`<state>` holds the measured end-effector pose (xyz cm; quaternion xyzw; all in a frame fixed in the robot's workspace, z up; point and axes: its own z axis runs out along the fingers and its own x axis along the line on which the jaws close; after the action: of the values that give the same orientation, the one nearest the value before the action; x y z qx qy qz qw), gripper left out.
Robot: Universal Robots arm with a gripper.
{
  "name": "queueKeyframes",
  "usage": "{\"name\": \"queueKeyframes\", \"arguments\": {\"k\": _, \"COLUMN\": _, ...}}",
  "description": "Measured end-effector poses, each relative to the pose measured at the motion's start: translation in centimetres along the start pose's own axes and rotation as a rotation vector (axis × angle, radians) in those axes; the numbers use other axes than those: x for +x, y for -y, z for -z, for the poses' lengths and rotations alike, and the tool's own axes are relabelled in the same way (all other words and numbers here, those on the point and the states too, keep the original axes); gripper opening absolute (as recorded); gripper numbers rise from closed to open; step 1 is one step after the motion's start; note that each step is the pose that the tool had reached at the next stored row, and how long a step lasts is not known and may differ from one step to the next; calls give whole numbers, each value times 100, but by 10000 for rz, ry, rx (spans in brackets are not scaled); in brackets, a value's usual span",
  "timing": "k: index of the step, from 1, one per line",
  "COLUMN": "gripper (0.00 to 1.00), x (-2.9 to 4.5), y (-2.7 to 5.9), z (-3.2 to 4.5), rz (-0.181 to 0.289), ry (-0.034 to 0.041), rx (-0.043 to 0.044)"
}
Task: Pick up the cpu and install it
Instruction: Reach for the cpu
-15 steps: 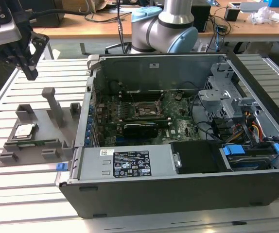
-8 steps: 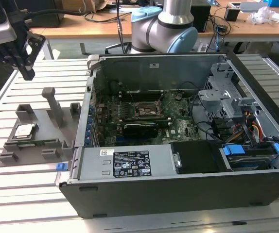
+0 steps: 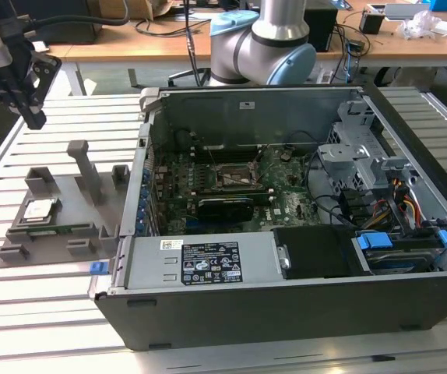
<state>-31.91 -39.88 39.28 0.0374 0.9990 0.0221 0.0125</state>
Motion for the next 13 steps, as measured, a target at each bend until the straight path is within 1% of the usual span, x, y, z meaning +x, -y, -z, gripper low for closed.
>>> {"name": "queueKeyframes", "arguments": {"k": 5, "gripper": 11, "x": 65, "y": 5, "z": 2, "rz": -1, "ry": 0, "rx": 0}}
{"name": "queueKeyframes", "arguments": {"k": 13, "gripper": 11, "x": 142, "y": 10, "z": 3, "rz": -1, "ry": 1, "rx": -1}}
